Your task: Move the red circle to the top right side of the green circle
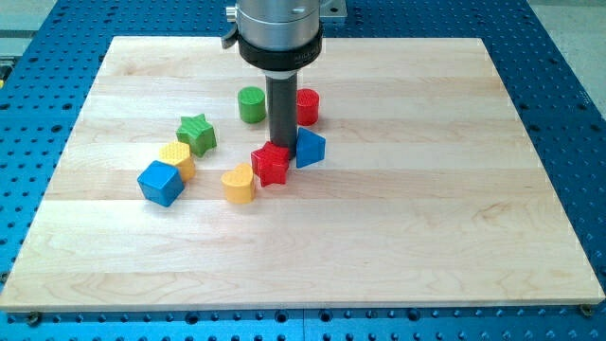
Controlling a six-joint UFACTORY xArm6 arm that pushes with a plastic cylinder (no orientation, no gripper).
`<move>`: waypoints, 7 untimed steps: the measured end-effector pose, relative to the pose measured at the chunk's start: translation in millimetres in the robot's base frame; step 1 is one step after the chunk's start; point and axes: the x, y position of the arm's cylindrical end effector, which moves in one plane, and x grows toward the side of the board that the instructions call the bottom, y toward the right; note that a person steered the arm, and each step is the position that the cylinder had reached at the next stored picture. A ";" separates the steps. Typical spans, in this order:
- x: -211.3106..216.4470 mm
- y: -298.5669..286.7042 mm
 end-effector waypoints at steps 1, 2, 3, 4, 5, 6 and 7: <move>-18.7 0.8; -4.4 7.9; 10.2 7.9; 32.2 11.3; 15.0 19.0; 0.5 27.2; -44.7 35.6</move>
